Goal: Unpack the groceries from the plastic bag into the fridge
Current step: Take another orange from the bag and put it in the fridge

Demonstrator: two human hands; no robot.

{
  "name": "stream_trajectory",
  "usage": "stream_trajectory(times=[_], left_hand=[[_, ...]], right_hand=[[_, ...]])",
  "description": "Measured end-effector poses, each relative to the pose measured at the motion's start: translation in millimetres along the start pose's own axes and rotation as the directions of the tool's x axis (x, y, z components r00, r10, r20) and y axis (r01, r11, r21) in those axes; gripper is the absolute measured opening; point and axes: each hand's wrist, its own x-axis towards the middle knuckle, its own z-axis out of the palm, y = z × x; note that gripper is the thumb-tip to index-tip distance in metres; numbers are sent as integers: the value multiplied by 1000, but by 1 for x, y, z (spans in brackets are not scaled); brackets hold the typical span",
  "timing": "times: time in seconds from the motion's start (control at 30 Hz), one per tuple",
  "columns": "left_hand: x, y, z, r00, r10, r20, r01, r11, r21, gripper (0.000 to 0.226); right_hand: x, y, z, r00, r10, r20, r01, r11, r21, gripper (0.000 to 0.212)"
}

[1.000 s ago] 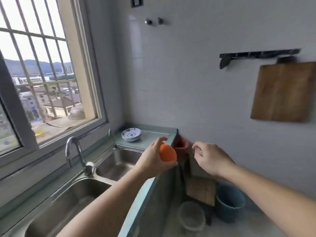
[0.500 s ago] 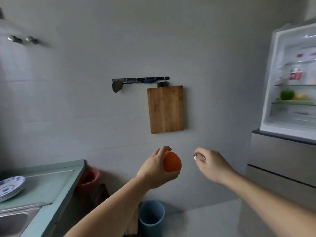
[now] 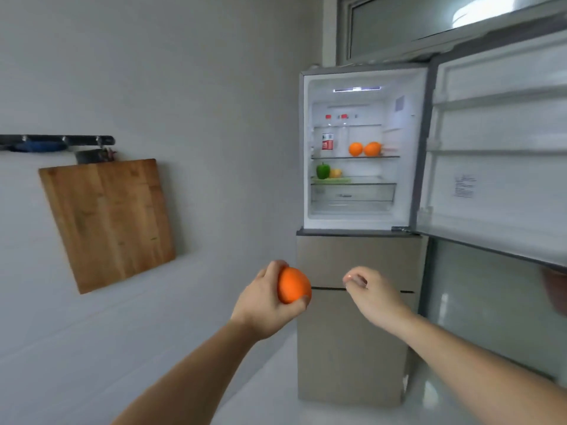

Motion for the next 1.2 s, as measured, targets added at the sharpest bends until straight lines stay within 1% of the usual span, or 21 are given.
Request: stream_trajectory(times=[0.07,0.17,0.23,0.33,0.47,0.6,0.73,0.87,0.93,1.1,1.2], left_hand=[[16,7,12,997,56,50,-55,998,-19,69],[39,17,30,981,161,109,-160,987,-21,74],[56,24,42,974,182,133,-178,983,-41,76],[79,36,64,960,232,156,-229,973,-41,78],[103,59,92,949,264,170,-259,965,-52,80],[130,80,111,957,255,138,-251,967,-51,77],[153,100,131,956,265,125,-254,962,-98,74],[189,115,156,943,301,139,-286,951,-117,69],[211,119,171,937,318,145,-298,944,-141,70],[277,117,214,916,377,139,-345,916,-206,70],[322,109,239,887,434,159,-393,889,-235,72]], right_hand=[[3,6,-12,998,48,-37,-49,999,-19,18],[11,14,-29,993,70,-91,-74,996,-42,20],[18,20,-40,990,90,-108,-95,994,-45,21],[28,40,-56,989,70,-134,-82,993,-89,21],[51,70,-81,984,87,-154,-106,988,-115,23],[74,91,-101,984,82,-156,-97,991,-91,22],[90,114,-113,985,69,-159,-89,989,-118,23],[114,132,-132,981,51,-188,-76,989,-126,11],[132,137,-142,976,50,-214,-79,988,-131,10],[190,167,-154,959,58,-276,-120,970,-212,23],[229,184,-151,955,69,-288,-144,959,-245,18]])
